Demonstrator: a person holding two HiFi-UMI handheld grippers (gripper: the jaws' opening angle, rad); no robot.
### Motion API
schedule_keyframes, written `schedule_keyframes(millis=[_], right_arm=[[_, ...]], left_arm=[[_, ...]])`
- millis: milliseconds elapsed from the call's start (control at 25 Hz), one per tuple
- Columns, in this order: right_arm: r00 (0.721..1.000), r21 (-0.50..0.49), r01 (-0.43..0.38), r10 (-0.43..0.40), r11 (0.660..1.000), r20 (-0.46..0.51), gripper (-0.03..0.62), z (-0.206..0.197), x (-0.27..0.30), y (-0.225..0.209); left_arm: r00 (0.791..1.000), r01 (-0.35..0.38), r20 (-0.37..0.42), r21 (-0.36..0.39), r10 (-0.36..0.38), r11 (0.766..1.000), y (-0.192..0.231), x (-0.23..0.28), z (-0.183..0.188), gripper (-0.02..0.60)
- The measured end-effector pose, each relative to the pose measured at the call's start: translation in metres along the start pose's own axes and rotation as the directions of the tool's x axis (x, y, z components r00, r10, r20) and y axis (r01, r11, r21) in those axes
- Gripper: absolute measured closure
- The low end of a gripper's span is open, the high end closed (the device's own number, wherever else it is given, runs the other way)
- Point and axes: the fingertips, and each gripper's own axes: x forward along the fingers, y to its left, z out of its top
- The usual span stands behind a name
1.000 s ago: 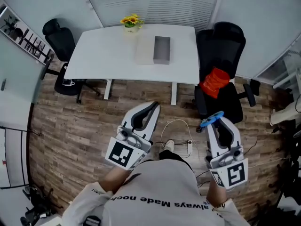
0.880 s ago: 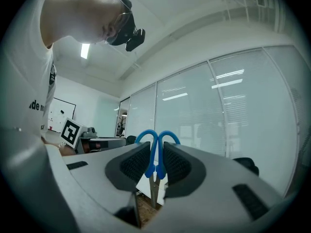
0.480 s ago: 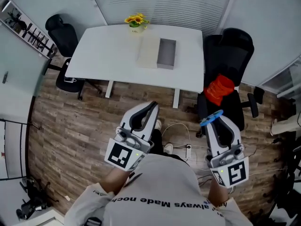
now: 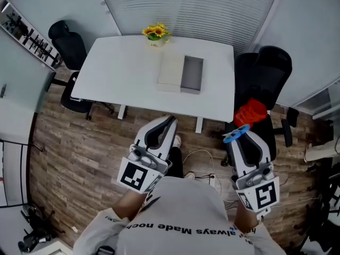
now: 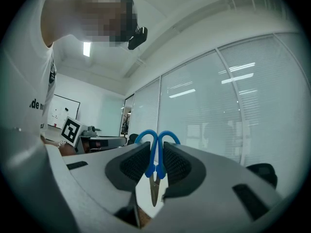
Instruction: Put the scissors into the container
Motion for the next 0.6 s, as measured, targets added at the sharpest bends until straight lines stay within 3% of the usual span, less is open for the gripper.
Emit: schedule_keyframes(millis=[600], right_arm=[[0.999, -0.004, 0.037, -0.037, 0.999, -0.012, 0.503, 0.004, 0.126, -0.053]], left_arm=[[0.998, 0.062, 0.012, -0.034, -0.061, 0.998, 0.1, 0.089, -0.001, 0.554]])
